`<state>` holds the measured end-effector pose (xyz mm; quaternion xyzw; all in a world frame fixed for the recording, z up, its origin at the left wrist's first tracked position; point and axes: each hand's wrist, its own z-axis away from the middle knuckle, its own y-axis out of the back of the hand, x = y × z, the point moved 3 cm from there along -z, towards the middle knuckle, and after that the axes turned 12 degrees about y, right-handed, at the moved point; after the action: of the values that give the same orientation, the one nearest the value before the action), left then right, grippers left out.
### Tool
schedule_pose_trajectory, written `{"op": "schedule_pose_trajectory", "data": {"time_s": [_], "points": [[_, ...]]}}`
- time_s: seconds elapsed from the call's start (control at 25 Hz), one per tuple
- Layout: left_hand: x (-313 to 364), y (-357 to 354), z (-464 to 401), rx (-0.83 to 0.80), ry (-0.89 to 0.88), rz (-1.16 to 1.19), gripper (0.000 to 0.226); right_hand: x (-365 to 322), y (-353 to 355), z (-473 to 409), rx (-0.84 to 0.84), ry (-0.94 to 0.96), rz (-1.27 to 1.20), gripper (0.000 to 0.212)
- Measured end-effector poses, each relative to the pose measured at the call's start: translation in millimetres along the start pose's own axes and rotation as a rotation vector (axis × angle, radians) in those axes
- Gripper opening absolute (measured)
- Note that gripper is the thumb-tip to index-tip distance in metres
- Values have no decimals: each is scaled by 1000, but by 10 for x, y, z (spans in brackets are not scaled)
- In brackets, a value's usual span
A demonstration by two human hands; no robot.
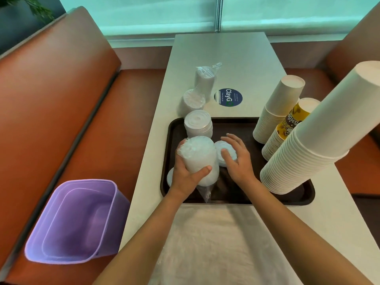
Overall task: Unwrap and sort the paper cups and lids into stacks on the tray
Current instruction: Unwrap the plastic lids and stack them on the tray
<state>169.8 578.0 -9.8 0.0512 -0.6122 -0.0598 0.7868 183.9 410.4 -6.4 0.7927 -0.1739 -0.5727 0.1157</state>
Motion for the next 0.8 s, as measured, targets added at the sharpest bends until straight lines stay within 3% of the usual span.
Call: {"op": "schedule_pose_trajectory", "data": {"time_s": [0.08,0.12,0.24,0.56,0.72,0.8], "points": [[-80,-97,23,-55,-13,-85,97,-145,-60,164,-58,-11,-378,74],[-117,-152,55,-94,1,-97,98,-145,-104,249,-127,-28,-406,83],[-214,-253,133,-160,24,-166,96,-1,-149,416,-178,-85,-276,91],[-259,-236,213,-139,9,-285,86,166,-152,584,-290,-160,-129,102],[-199,-258,247,-231,24,-278,85,48,-84,569,-147,-101,-111,122],[-214,-263,283,-218,22,-303,83,-9,-109,558,-82,-151,-144,108]]}}
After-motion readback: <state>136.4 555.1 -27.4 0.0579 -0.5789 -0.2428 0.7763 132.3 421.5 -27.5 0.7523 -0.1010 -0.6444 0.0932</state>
